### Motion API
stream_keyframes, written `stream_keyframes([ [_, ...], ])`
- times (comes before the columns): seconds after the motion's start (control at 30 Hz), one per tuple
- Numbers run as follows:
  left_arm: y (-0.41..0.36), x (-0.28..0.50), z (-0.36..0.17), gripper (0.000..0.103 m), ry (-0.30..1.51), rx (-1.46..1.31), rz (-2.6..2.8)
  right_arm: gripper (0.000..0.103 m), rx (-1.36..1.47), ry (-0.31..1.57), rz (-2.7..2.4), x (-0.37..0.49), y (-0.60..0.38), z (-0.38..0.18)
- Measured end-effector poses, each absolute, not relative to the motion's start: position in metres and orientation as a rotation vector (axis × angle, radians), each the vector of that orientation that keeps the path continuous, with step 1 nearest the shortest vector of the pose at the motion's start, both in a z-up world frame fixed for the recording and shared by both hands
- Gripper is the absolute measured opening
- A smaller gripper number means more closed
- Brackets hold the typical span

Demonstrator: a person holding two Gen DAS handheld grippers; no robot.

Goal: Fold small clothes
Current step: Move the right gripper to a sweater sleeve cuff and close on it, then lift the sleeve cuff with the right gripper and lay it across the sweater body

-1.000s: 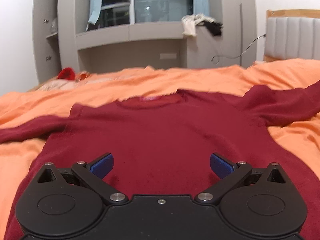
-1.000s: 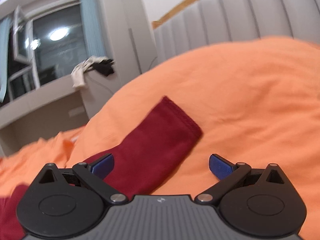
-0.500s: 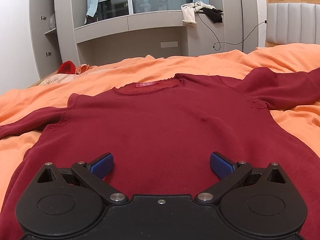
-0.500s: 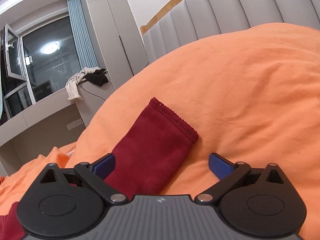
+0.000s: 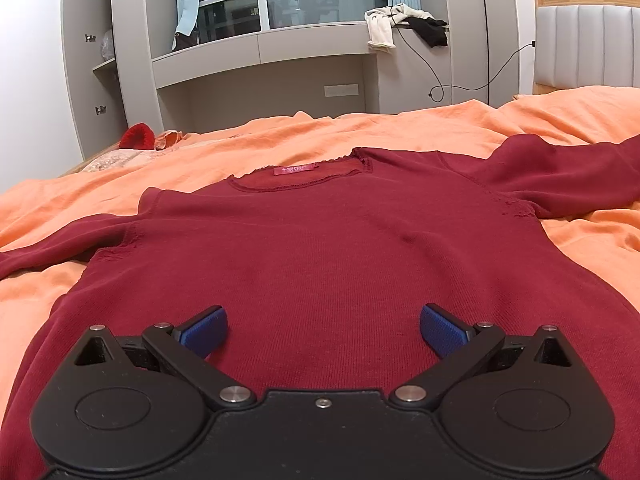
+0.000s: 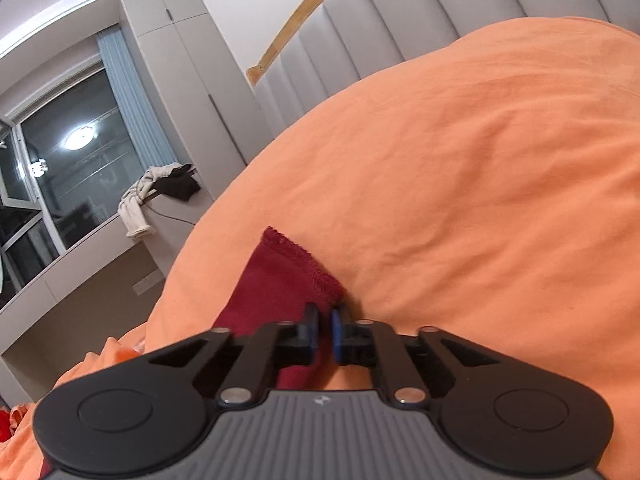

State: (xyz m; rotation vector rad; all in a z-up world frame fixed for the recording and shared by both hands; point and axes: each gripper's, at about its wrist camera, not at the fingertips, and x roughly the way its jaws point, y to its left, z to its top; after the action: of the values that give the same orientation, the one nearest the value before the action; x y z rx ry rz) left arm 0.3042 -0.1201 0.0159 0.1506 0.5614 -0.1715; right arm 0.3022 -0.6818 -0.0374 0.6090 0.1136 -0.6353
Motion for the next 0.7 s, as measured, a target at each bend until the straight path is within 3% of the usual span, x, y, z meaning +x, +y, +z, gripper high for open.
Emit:
stream_keyframes([
  [0.33,-0.104,0.313,0.037,0.103,0.501,0.123,-0.103,0.005,0.376,0.022,-0.455,0.3,-0.627,0.023],
  [0.7,-0.035,0.333,0.067,0.103,0.452,-0.025,0.153,0.005,0.155,-0.073,-0.163,0.32,-0.488,0.099],
])
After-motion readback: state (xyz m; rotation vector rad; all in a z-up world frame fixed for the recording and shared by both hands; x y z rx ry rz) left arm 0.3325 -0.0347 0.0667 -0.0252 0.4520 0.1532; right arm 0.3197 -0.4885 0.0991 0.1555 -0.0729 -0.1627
